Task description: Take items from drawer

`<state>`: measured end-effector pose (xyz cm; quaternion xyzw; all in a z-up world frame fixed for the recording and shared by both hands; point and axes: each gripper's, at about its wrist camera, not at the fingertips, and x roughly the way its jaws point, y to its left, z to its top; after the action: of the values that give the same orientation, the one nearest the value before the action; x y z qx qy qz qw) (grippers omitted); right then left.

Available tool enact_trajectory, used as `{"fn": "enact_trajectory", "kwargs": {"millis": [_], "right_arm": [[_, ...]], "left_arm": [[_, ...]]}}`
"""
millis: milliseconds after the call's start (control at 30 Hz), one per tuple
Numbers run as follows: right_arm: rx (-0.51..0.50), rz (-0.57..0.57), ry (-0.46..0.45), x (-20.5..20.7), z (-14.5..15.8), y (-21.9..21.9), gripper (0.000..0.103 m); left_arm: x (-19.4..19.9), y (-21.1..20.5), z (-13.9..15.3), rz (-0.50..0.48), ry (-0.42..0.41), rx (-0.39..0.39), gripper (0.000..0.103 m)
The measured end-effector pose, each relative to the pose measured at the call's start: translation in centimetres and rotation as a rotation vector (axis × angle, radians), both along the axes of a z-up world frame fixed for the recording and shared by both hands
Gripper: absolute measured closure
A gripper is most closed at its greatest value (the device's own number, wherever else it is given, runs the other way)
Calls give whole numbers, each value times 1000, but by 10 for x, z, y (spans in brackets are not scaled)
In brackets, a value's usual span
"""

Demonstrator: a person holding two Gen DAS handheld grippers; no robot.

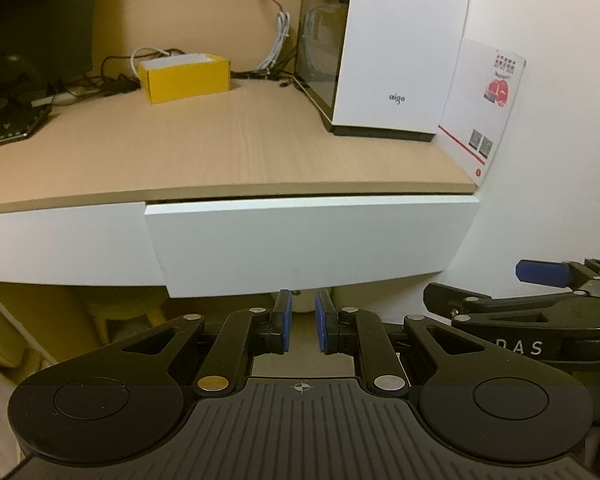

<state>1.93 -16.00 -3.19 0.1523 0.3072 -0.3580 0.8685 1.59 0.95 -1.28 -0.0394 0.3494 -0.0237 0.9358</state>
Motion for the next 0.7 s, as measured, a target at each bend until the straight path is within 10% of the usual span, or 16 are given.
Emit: {"fn": "enact_trajectory", "kwargs": {"millis": [167, 200, 700], "right_arm": [[32, -38, -9, 5, -8, -11, 0], [40, -195, -18, 6, -9, -12, 0], [118, -237, -107, 92, 1, -50, 0]], "left_arm": [[12, 18, -5, 10, 0, -21, 88], [16, 24, -7, 17, 3, -32, 88], [94, 129, -12, 21, 13, -109, 87]]}}
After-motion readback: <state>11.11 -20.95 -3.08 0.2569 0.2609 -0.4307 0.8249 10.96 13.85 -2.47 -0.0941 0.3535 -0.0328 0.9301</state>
